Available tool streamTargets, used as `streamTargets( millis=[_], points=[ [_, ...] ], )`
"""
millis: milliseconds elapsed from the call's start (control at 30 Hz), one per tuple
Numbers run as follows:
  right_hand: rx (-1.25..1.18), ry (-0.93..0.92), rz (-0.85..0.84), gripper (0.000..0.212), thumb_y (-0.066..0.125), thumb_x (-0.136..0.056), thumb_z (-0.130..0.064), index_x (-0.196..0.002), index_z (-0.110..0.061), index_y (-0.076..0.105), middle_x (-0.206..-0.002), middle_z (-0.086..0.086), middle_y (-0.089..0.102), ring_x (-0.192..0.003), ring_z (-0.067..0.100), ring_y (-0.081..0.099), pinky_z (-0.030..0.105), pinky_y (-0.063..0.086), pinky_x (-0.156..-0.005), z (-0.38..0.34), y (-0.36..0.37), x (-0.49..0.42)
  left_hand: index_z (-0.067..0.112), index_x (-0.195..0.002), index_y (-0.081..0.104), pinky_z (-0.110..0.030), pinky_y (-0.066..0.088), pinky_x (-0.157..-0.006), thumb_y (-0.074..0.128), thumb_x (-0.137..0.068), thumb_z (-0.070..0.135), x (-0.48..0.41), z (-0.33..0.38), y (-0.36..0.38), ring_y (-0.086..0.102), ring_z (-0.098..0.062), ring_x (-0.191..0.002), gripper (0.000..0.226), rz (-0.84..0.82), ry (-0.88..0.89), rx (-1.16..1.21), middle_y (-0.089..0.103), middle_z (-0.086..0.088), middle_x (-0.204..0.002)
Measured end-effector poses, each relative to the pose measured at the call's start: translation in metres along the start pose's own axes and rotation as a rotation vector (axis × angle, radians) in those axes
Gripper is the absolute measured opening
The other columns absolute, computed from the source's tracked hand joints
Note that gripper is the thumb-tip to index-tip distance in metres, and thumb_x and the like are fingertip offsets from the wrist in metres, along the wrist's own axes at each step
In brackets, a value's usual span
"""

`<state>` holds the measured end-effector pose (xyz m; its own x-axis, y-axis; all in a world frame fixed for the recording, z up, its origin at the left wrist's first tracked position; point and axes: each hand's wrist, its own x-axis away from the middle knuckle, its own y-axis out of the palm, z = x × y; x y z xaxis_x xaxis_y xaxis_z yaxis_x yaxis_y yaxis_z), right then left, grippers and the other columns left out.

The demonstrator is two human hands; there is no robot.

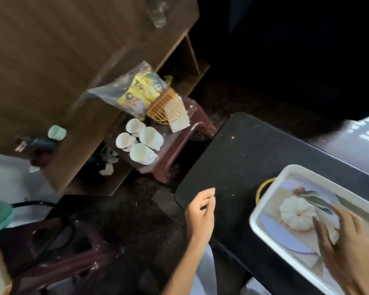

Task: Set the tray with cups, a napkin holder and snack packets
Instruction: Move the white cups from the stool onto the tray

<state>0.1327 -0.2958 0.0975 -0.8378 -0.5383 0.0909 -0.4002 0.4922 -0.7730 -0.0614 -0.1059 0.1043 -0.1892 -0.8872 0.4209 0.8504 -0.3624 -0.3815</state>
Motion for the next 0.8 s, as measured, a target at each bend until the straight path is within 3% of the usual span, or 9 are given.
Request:
streamTargets(
  millis=[167, 267, 333, 433, 533, 633, 700, 800],
  points=[
    [-0.094, -0.077, -0.082, 0.067, 0.049, -0.090, -0.052, -0.124, 0.004, 0.060, -0.125, 0.027, 0.059, -0.120, 0.043, 0.052, 0.058, 0.053, -0.087, -0.067, 0.048, -0.013, 0.022, -0.108, 0.077, -0.033, 0.060, -0.093, 0.061, -0.098, 0.003, -0.028, -0.022, -0.073, 0.074, -0.008, -0.101, 0.026, 0.152, -0.091, 0.080, 0.079, 0.008, -0.108],
    [-0.111, -0.079, -0.146, 0.038, 0.068, -0.089, -0.019, -0.123, -0.004, 0.061, -0.115, 0.016, 0.059, -0.100, 0.046, 0.063, 0.052, 0.055, -0.083, -0.115, 0.089, -0.016, 0.015, -0.113, 0.076, -0.038, 0.060, -0.092, 0.058, -0.100, 0.001, -0.063, -0.028, -0.120, 0.074, -0.013, -0.104, 0.025, 0.254, -0.102, 0.127, 0.078, 0.006, -0.111],
    [-0.159, -0.128, -0.186, 0.037, 0.070, -0.086, -0.007, -0.123, -0.008, 0.062, -0.111, 0.003, 0.056, -0.091, 0.039, 0.068, 0.041, 0.054, -0.080, -0.150, 0.119, -0.018, 0.013, -0.115, 0.074, -0.038, 0.061, -0.090, 0.056, -0.101, 0.001, -0.089, -0.030, -0.148, 0.074, -0.012, -0.103, 0.026, 0.322, -0.084, 0.144, 0.077, 0.007, -0.112],
    [-0.208, -0.153, -0.253, 0.033, 0.068, -0.090, -0.013, -0.123, -0.016, 0.064, -0.112, -0.006, 0.058, -0.089, 0.023, 0.070, 0.022, 0.051, -0.076, -0.203, 0.167, -0.020, 0.012, -0.117, 0.071, -0.036, 0.060, -0.089, 0.054, -0.103, 0.002, -0.134, -0.030, -0.180, 0.073, -0.017, -0.107, 0.025, 0.397, -0.067, 0.167, 0.075, 0.004, -0.114],
    [-0.260, -0.141, -0.368, 0.032, 0.064, -0.094, -0.017, -0.126, -0.020, 0.063, -0.116, -0.006, 0.061, -0.097, 0.011, 0.066, 0.004, 0.047, -0.077, -0.249, 0.213, -0.021, 0.012, -0.122, 0.068, -0.033, 0.059, -0.089, 0.053, -0.104, 0.006, -0.179, -0.030, -0.197, 0.071, -0.022, -0.112, 0.024, 0.425, -0.107, 0.231, 0.072, -0.006, -0.119],
    [-0.245, -0.160, -0.437, 0.034, 0.062, -0.096, -0.018, -0.130, -0.018, 0.060, -0.121, -0.002, 0.061, -0.096, 0.006, 0.063, -0.004, 0.042, -0.079, -0.280, 0.248, -0.025, 0.007, -0.128, 0.066, -0.033, 0.059, -0.091, 0.054, -0.105, 0.011, -0.208, -0.030, -0.200, 0.070, -0.018, -0.113, 0.027, 0.378, -0.141, 0.272, 0.071, -0.009, -0.125],
    [-0.224, -0.176, -0.465, 0.035, 0.060, -0.097, -0.019, -0.133, -0.018, 0.058, -0.124, -0.001, 0.060, -0.095, 0.004, 0.061, 0.000, 0.046, -0.081, -0.292, 0.264, -0.028, 0.007, -0.128, 0.067, -0.032, 0.059, -0.090, 0.055, -0.105, 0.012, -0.219, -0.030, -0.198, 0.070, -0.013, -0.110, 0.026, 0.339, -0.151, 0.275, 0.071, -0.008, -0.124],
    [-0.206, -0.163, -0.487, 0.038, 0.058, -0.098, -0.013, -0.135, -0.018, 0.055, -0.131, 0.001, 0.056, -0.103, 0.008, 0.060, 0.028, 0.057, -0.090, -0.303, 0.277, -0.033, 0.009, -0.125, 0.068, -0.032, 0.058, -0.090, 0.055, -0.105, 0.014, -0.226, -0.030, -0.192, 0.070, -0.014, -0.109, 0.025, 0.313, -0.169, 0.275, 0.072, -0.008, -0.122]
  ],
)
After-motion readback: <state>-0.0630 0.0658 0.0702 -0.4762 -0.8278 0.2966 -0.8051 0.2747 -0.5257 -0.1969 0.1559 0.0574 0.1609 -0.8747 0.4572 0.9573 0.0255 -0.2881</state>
